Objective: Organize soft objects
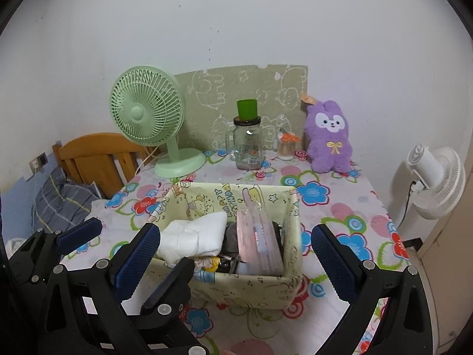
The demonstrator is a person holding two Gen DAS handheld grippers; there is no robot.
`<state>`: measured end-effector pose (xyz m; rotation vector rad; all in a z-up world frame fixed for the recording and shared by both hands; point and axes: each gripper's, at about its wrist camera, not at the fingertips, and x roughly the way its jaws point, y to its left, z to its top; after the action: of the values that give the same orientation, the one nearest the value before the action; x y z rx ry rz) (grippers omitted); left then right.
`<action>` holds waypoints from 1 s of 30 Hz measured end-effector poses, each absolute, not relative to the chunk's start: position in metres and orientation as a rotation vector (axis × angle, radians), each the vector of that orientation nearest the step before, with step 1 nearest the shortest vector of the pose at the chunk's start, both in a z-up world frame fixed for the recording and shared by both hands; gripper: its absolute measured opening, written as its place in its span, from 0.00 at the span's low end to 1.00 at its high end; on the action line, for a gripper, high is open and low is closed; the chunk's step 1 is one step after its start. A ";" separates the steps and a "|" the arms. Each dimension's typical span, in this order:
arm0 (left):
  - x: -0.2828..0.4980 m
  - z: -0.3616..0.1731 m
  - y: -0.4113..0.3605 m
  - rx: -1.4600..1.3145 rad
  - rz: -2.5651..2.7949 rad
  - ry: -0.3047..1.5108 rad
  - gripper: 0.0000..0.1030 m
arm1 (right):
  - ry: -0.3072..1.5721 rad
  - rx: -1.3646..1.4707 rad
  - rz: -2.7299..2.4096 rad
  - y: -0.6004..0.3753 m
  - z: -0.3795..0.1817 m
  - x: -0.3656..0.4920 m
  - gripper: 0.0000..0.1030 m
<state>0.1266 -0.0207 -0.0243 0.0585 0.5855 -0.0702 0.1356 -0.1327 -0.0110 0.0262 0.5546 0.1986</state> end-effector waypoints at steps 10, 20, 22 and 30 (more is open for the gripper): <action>0.096 -0.011 -0.020 0.059 -0.065 0.539 1.00 | 0.524 0.030 0.144 -0.141 0.004 0.101 1.00; 0.060 0.005 -0.012 0.062 -0.032 0.478 1.00 | 0.469 0.028 0.095 -0.157 0.019 0.064 1.00; 0.053 0.008 -0.010 0.063 -0.027 0.473 1.00 | 0.463 0.026 0.087 -0.161 0.020 0.057 1.00; 0.026 0.017 -0.002 0.057 -0.026 0.439 1.00 | 0.432 0.042 0.035 -0.176 0.028 0.032 1.00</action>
<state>0.0256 -0.0019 0.0167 0.0568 0.4392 -0.0256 0.0317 -0.1756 0.0277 0.0421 0.4321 0.0349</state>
